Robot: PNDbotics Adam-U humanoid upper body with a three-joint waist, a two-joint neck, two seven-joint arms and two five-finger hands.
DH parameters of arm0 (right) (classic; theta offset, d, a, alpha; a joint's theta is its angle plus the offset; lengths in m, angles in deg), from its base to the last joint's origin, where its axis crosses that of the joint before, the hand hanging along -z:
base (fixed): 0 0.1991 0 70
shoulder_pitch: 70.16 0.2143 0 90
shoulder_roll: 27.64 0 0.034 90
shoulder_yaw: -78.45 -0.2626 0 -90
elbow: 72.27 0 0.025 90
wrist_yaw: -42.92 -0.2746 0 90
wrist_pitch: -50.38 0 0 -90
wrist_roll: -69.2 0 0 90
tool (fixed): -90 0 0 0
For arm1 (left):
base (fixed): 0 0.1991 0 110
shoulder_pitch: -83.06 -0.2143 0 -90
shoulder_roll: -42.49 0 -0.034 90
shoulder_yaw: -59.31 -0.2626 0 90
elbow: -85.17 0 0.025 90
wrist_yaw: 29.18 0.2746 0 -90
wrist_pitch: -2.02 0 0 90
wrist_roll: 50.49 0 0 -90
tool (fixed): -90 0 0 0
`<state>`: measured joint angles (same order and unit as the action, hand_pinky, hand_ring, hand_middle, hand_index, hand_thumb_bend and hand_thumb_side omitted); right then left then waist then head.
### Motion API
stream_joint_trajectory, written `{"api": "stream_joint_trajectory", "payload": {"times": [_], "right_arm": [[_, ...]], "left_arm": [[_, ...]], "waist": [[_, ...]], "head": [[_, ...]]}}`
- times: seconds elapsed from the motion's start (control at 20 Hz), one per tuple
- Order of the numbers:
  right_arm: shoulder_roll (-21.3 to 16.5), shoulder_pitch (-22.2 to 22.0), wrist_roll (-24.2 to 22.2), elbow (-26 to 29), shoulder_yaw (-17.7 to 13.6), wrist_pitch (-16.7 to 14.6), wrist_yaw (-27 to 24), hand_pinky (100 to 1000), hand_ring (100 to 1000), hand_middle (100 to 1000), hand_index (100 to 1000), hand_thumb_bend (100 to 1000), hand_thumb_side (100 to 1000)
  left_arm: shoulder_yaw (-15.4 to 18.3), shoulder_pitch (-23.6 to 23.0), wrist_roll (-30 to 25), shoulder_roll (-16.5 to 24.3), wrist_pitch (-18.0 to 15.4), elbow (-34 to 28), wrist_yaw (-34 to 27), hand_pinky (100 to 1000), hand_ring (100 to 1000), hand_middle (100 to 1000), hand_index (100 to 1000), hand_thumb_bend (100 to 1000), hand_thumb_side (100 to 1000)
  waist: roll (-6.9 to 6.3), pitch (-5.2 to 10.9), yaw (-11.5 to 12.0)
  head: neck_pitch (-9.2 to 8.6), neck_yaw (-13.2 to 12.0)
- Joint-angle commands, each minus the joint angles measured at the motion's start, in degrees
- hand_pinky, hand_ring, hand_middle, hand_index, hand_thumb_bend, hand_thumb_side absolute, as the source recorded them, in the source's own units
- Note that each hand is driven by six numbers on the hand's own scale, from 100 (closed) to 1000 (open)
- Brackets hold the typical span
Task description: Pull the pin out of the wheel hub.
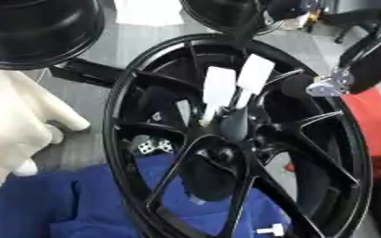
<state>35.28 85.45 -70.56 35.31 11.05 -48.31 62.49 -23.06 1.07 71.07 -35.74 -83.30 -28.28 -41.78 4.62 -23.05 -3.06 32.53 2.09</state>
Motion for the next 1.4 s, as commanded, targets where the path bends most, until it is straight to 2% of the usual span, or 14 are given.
{"api": "stream_joint_trajectory", "payload": {"times": [0.05, 0.8, 1.2, 1.4], "right_arm": [[-0.7, 1.1, 0.1, -1.1, 0.0, -1.0, 1.5, 907, 893, 823, 855, 322, 100], [-1.0, 0.6, 2.0, -5.7, 0.4, -3.6, 6.6, 906, 895, 830, 849, 325, 100], [-1.4, 0.0, 3.1, -8.8, -0.7, -5.3, 8.4, 909, 895, 824, 840, 317, 100], [-1.3, 0.0, 3.2, -10.4, -0.8, -5.2, 10.0, 907, 893, 819, 829, 304, 100]], "left_arm": [[0.3, 0.4, 0.0, 0.6, -0.1, -1.1, 0.0, 827, 804, 794, 853, 585, 611], [0.2, 0.5, 0.2, 0.2, -0.1, -1.1, 0.9, 827, 804, 790, 851, 574, 614], [0.3, 0.3, 0.6, -0.1, -0.1, -1.1, 1.1, 828, 803, 789, 851, 570, 614], [0.3, 0.4, 0.7, -0.1, -0.1, -1.1, 1.1, 828, 803, 789, 851, 568, 614]], "waist": [[-0.17, 0.70, 0.2], [0.25, -2.19, 1.1], [0.39, -2.76, 1.2], [0.55, -2.87, 1.2]], "head": [[-0.59, 0.4], [0.05, 1.0], [-0.14, 1.3], [-0.24, 1.5]]}}
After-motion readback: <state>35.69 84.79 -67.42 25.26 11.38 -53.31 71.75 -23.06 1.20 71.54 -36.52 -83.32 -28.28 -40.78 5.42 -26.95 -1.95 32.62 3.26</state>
